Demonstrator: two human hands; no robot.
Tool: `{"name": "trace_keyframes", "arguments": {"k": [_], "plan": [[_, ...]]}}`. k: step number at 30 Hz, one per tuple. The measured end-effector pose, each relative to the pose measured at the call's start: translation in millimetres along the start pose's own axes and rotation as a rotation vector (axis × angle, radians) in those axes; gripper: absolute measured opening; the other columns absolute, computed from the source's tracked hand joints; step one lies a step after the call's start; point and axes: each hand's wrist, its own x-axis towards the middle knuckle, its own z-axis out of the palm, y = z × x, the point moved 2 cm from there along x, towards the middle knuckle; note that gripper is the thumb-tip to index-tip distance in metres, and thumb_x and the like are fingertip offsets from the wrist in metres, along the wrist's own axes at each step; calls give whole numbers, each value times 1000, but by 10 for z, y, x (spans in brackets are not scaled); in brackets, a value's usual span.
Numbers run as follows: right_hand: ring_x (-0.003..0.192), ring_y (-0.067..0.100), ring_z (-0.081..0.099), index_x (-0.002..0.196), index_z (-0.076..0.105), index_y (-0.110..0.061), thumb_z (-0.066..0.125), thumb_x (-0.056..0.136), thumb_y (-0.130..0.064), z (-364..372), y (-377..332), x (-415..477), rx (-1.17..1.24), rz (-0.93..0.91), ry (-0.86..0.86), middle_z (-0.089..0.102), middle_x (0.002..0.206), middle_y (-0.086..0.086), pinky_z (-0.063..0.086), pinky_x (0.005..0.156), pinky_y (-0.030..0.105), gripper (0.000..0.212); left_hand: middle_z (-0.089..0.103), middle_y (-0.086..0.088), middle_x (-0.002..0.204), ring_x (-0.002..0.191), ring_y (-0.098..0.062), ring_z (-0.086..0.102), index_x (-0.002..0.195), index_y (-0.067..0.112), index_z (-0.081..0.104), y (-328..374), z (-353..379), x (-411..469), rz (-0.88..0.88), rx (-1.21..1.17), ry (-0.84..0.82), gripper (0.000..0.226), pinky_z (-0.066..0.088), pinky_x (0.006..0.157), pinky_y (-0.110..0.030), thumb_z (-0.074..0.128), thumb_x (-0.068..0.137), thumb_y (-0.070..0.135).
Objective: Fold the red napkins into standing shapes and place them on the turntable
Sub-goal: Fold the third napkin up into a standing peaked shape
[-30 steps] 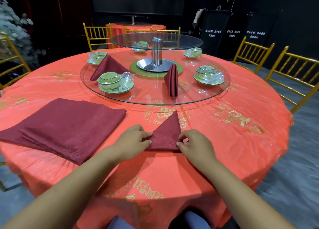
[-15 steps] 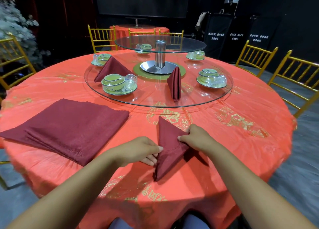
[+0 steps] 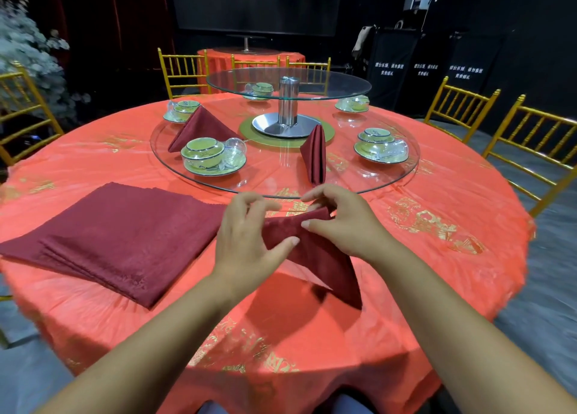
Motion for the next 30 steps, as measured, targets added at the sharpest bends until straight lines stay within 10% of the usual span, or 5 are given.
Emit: {"name": "trace_keyframes", "arguments": {"k": [5, 9, 17, 25, 30], "plan": [[75, -4, 60, 93, 65, -21, 74, 72, 1, -28, -123, -56, -58, -188, -143, 67, 82, -10, 44, 71, 10, 31, 47, -3, 138, 126, -14, 43, 133, 19, 53, -185, 52, 64, -18, -90, -314, 77, 32, 106, -31, 80, 63, 39], [74, -7, 56, 93, 65, -23, 74, 73, -2, 135, 62, -171, -58, -111, -204, 63, 83, -15, 43, 73, 13, 30, 59, 13, 73, 65, 3, 49, 85, 24, 67, -367, 255, -90, -250, -277, -565, 17, 38, 64, -25, 80, 75, 21], [80, 18, 57, 93, 58, -14, 55, 94, -31, 338, 403, -408, -65, 8, -3, 63, 85, 0, 46, 76, 43, 17, 48, 20, 51, 50, 0, 41, 66, 25, 54, -427, 371, -172, -316, -317, -549, 27, 31, 50, -16, 77, 79, 19], [73, 22, 56, 87, 59, -12, 55, 92, -33, 339, 423, -391, -13, -2, 53, 61, 78, 4, 46, 70, 45, 22, 72, 2, 85, 76, -6, 64, 92, 24, 69, -254, 291, 6, -374, -617, -494, 20, 49, 77, -20, 75, 80, 10], [74, 24, 55, 89, 62, -9, 53, 89, -36, 339, 429, -388, 8, -22, 47, 61, 79, 8, 46, 70, 46, 28, 68, 14, 67, 65, 0, 56, 78, 29, 72, -231, 236, 120, -289, -539, -486, 19, 45, 67, -14, 75, 80, 10]]}}
